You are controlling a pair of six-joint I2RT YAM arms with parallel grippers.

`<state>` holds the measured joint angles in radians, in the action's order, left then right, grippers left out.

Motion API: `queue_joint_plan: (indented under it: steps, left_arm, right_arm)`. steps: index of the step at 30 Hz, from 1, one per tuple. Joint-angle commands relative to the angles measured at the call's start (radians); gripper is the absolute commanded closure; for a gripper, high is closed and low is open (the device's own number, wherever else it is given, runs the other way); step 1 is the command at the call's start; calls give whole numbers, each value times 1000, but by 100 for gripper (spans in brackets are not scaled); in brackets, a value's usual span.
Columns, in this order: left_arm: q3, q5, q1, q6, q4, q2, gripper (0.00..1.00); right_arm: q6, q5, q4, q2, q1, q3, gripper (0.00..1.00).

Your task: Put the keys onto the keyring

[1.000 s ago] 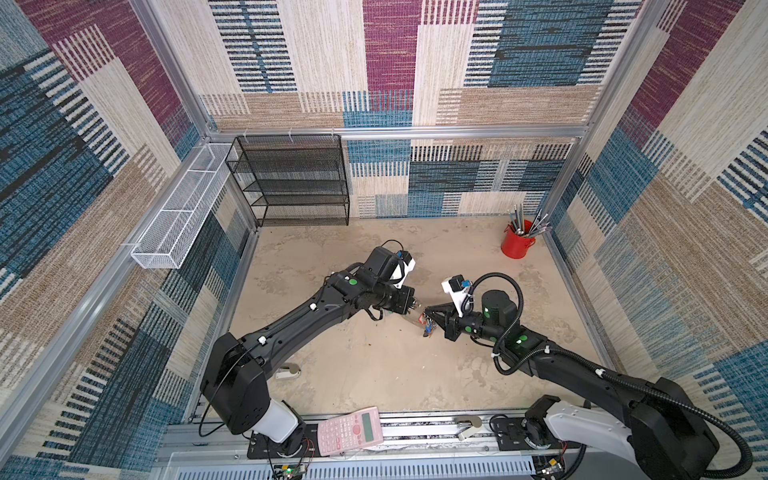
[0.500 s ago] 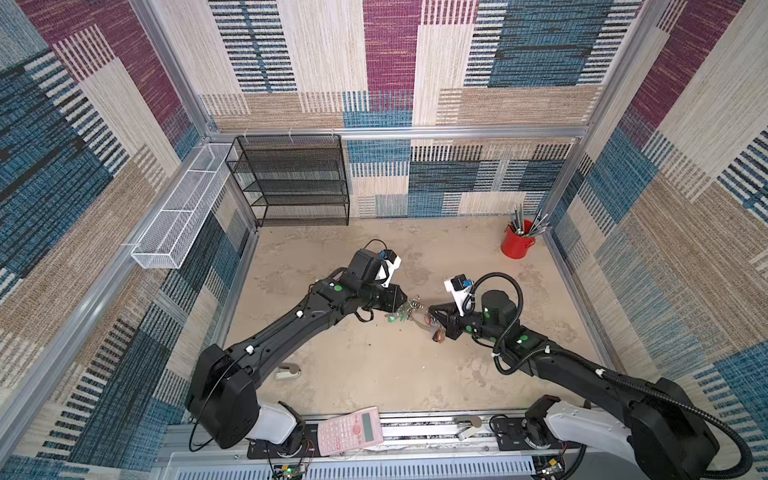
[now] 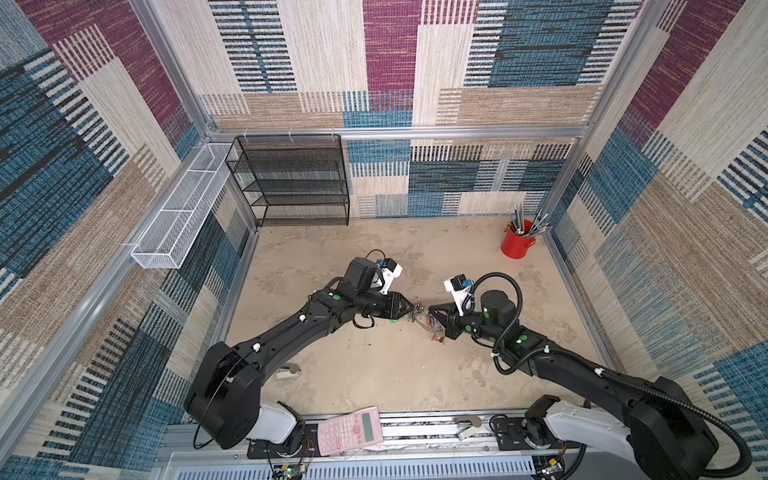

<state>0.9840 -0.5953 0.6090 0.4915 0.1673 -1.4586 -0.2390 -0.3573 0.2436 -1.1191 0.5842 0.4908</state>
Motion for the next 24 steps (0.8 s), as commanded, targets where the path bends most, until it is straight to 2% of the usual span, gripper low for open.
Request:
queue_joint_plan:
  steps: [1, 9, 24]
  left_arm:
    - [-31, -153, -2, 90, -165, -36, 66]
    - [-67, -154, -1, 174, -289, -92, 60]
    - [-77, -118, -26, 214, -339, -135, 56]
  right_arm:
    - [-10, 0, 42, -7, 2, 5, 100]
    - [-11, -8, 46, -11, 2, 3, 100]
    - [-8, -10, 45, -14, 1, 3, 100]
